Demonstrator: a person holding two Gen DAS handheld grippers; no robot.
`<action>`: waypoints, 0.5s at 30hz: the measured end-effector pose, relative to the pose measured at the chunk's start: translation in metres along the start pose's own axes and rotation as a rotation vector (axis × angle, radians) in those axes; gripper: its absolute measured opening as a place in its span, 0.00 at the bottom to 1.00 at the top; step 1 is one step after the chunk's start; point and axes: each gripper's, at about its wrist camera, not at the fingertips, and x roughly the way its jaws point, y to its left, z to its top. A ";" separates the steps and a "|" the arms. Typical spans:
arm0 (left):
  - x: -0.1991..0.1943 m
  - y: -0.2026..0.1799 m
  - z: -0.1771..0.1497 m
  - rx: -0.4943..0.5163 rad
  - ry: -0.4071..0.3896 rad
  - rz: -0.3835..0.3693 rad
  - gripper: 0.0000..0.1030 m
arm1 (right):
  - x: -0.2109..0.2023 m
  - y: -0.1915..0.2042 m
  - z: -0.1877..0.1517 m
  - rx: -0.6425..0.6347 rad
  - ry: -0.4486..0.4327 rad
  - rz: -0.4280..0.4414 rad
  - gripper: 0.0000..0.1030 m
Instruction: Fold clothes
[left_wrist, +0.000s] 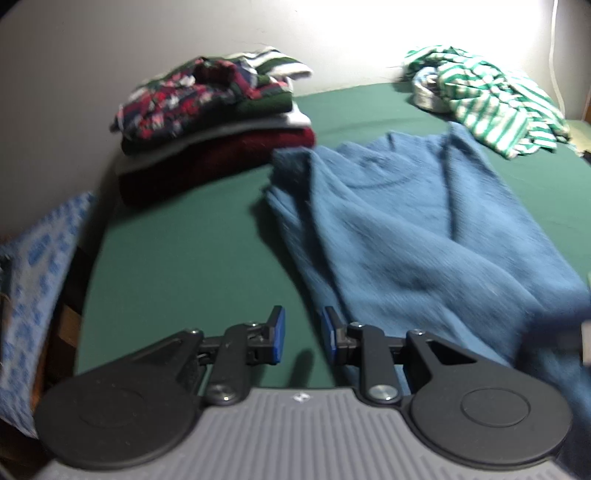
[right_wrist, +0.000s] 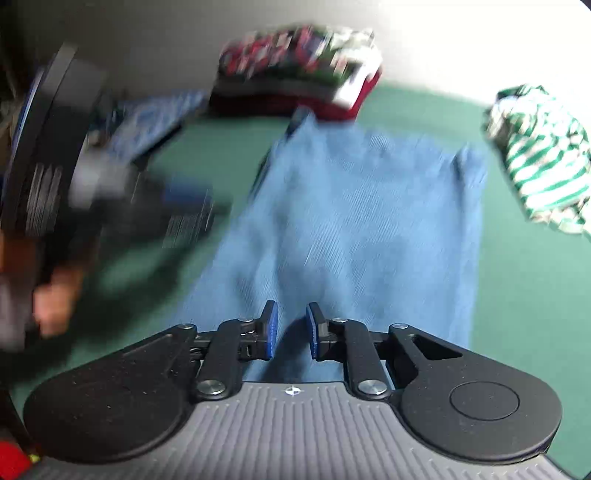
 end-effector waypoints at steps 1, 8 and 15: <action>-0.002 -0.004 -0.005 -0.002 0.007 -0.015 0.25 | 0.003 -0.004 0.013 -0.004 -0.026 -0.010 0.16; -0.009 -0.019 -0.018 -0.028 0.030 -0.014 0.20 | 0.049 -0.003 0.079 -0.044 -0.100 -0.013 0.20; -0.013 -0.025 -0.018 -0.036 0.041 0.014 0.21 | 0.115 0.011 0.111 -0.099 -0.080 -0.074 0.26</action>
